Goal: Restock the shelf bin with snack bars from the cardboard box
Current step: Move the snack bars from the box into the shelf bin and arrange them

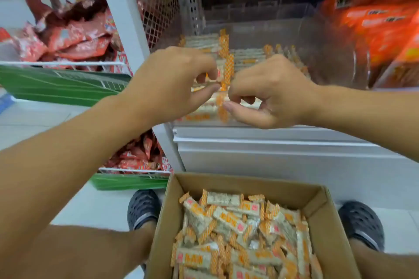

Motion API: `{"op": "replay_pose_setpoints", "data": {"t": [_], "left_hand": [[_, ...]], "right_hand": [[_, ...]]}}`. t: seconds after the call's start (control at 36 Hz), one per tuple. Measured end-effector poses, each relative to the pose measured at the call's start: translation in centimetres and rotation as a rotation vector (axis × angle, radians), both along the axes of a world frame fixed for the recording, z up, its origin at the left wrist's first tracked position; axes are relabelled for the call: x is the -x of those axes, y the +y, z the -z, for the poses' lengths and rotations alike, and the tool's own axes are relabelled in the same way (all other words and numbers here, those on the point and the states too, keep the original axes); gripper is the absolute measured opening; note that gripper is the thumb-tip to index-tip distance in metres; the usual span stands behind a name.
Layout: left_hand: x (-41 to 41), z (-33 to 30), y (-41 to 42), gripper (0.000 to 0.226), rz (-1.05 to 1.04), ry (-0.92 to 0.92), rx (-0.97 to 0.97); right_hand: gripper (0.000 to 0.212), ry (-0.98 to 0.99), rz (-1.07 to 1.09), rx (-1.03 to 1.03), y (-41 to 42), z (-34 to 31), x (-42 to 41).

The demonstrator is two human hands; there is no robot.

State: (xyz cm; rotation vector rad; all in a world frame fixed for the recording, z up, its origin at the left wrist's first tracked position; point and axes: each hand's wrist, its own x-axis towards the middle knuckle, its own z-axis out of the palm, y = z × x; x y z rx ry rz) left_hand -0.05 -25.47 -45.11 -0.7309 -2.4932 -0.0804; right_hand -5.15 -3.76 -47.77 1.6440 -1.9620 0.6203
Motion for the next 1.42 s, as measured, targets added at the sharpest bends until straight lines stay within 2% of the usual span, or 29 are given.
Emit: {"op": "replay_pose_setpoints", "data": {"t": [0.06,0.08,0.17,0.19,0.22,0.28,0.33,0.39,0.42,0.47,0.53,0.58,0.69,0.75,0.83,0.92,0.97,1.03,1.08,1.17,1.19,1.25,1.33,1.42], "left_hand": [[-1.6,2.5,0.6,0.016,0.028,-0.098,0.020],[-2.2,4.6,0.9,0.017,0.008,-0.213,0.065],[-4.4,12.0,1.8,0.039,-0.185,-0.760,0.374],[-5.5,14.7,1.9,0.045,-0.249,-0.903,0.499],[-6.6,17.4,1.8,0.048,-0.296,-0.984,0.593],[-8.8,22.2,1.7,0.054,-0.398,-1.087,0.581],[-10.4,25.7,2.1,0.067,-0.508,-1.236,0.427],[-11.5,28.2,3.1,0.085,-0.612,-1.345,0.286],[-11.7,29.0,3.4,0.093,-0.675,-1.342,0.191],[-11.5,29.9,4.0,0.106,-0.847,-1.288,-0.076],[-10.7,30.5,4.0,0.106,-0.951,-1.260,-0.348],[-10.0,31.1,3.6,0.104,-0.938,-1.300,-0.566],[-9.5,32.5,2.9,0.093,-0.937,-1.387,-0.930],[-9.6,32.7,3.2,0.082,-0.984,-1.314,-0.973],[-9.9,33.0,3.3,0.067,-1.047,-1.097,-0.978],[-10.0,32.4,3.7,0.034,-1.056,-0.922,-1.077],[-9.9,31.9,3.9,0.010,-1.038,-0.819,-1.072],[-10.0,31.8,4.1,0.016,-0.979,-0.787,-1.069],[-10.0,32.0,4.1,0.028,-0.871,-0.853,-1.110],[-10.1,31.9,4.8,0.081,-0.743,-1.009,-1.201],[-10.1,31.8,5.1,0.092,-0.743,-1.044,-1.233],[-10.0,31.6,5.5,0.089,-0.764,-1.126,-1.248],[-10.2,31.4,5.4,0.078,-0.769,-1.322,-1.188],[-10.5,31.2,5.4,0.081,-0.757,-1.468,-1.236]], "right_hand": [[0.033,-0.102,-0.006,-0.115,1.0,4.4,-2.5],[0.035,-0.139,0.021,-0.270,1.4,7.1,-3.5],[0.040,-0.281,0.268,-1.045,2.7,15.0,-6.3],[0.048,-0.384,0.336,-1.211,3.3,17.5,-7.2],[0.058,-0.491,0.394,-1.294,4.0,19.8,-8.2],[0.075,-0.687,0.534,-1.266,5.2,23.2,-9.8],[0.083,-0.832,0.689,-1.152,5.8,25.4,-11.0],[0.090,-0.863,0.839,-1.048,6.1,26.8,-11.9],[0.091,-0.874,0.902,-0.979,6.0,27.2,-12.1],[0.087,-0.956,0.989,-0.838,5.7,27.6,-12.2],[0.087,-1.077,1.037,-0.793,5.5,28.0,-11.9],[0.081,-1.132,1.077,-0.774,5.6,28.6,-11.4],[0.048,-1.120,1.082,-0.629,6.0,31.0,-11.4],[0.045,-1.122,1.054,-0.638,5.9,31.6,-11.9],[0.041,-1.041,1.019,-0.757,5.8,32.5,-12.2],[0.034,-0.988,0.975,-0.815,5.8,32.3,-12.1],[0.027,-0.998,0.914,-0.769,5.9,31.9,-11.8],[0.027,-1.126,0.829,-0.647,6.1,31.5,-11.6],[0.038,-1.261,0.724,-0.566,6.2,31.3,-11.5],[0.047,-1.374,0.644,-0.638,5.8,31.5,-12.1],[0.049,-1.372,0.637,-0.703,5.7,31.7,-12.4],[0.056,-1.343,0.623,-0.835,5.5,32.1,-13.1],[0.066,-1.355,0.583,-0.919,5.3,32.3,-13.8],[0.062,-1.327,0.591,-0.931,5.2,31.4,-13.7]]}}
